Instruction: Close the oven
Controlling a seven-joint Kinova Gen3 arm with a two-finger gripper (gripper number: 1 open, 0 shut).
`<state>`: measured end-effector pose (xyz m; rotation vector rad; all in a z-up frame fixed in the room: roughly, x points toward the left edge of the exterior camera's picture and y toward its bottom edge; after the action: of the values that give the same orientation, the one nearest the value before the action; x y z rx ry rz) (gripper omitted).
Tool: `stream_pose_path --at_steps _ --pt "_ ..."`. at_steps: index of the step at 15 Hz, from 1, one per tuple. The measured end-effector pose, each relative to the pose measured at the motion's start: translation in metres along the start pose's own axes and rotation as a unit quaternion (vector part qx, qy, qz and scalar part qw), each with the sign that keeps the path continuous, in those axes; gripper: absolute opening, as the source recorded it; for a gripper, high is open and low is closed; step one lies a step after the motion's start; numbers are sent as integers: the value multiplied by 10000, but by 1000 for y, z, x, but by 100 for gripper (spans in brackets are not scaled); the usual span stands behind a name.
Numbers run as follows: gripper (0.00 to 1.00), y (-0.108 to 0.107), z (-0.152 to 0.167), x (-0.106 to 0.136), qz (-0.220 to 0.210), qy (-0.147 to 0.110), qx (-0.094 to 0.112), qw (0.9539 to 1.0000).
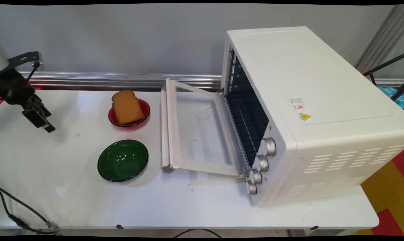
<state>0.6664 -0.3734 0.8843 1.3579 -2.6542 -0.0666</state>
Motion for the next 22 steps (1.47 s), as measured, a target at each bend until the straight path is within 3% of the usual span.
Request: stream_pose_path --at_steps 4,10,14,22 --pt "100 10 -5 14 14 359 -300 9989" --pt "100 36 -21 49 385 1152 -854 9889" --pt "100 55 -23 71 986 1608 -1119 9756" --pt "100 75 -13 87 1985 1925 -1172 9539"
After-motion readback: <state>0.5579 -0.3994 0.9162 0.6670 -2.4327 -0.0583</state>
